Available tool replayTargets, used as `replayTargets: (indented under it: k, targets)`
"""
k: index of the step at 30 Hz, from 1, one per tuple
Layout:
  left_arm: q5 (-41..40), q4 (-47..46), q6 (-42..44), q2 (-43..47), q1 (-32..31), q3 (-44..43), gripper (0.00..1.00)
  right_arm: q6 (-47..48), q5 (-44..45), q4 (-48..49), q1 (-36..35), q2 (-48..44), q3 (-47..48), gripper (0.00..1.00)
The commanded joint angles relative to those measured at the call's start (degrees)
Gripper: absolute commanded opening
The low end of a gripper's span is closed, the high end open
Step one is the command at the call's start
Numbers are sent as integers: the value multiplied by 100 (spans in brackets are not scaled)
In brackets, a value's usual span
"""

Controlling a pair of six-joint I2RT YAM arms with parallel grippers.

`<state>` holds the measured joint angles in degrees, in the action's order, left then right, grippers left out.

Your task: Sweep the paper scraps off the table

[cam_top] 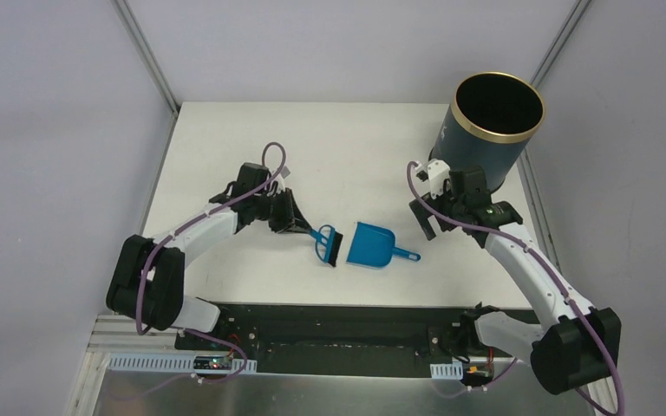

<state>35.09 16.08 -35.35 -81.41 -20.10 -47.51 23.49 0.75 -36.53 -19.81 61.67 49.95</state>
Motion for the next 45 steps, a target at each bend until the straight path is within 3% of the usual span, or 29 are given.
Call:
replayTargets:
  k: [1, 6, 9, 12, 16, 22, 32, 33, 34, 35, 40, 45]
  targets:
    - [-234, -932, -1016, 853, 50, 657, 1, -838, -782, 133, 317, 243, 198, 100]
    - [-962, -630, -1032, 1426, 67, 1114, 8, -995, -690, 385, 425, 106, 67, 100]
    - [-1323, 144, -710, 1406, 67, 900, 32, -1054, -871, 347, 422, 65, 71, 100]
    - [-1532, 1083, -253, 1189, 67, 458, 41, -1126, -1010, 181, 426, -7, 226, 100]
    - [-2145, 2158, 424, 1073, 67, -255, 45, -1163, -1033, 122, 426, -46, 367, 100]
    - [-3242, 2834, 1035, 1533, 67, -878, 45, -1285, -1019, 94, 426, 127, 534, 100]
    - [-2975, 2776, 1717, 1062, 46, -1570, 48, -1399, -1054, 198, 426, 249, 683, 100]
    - [-2961, 2680, 1806, 1122, 42, -1723, 66, -1415, -1045, 202, 426, 275, 774, 100]
    - [-2998, 2629, 1866, 1168, 41, -1903, 93, -1417, -1027, 208, 425, 313, 910, 100]
    - [-3105, 2620, 1876, 1167, 27, -2109, 98, -1425, -976, 225, 426, 349, 1067, 100]
    - [-3298, 2711, 1625, 652, -7, -2960, 99, -1826, -417, 395, 432, 735, 2096, 100]
    - [-3430, 2427, 1791, 588, -47, -2945, 99, -2135, -425, 476, 452, 1089, 2435, 100]
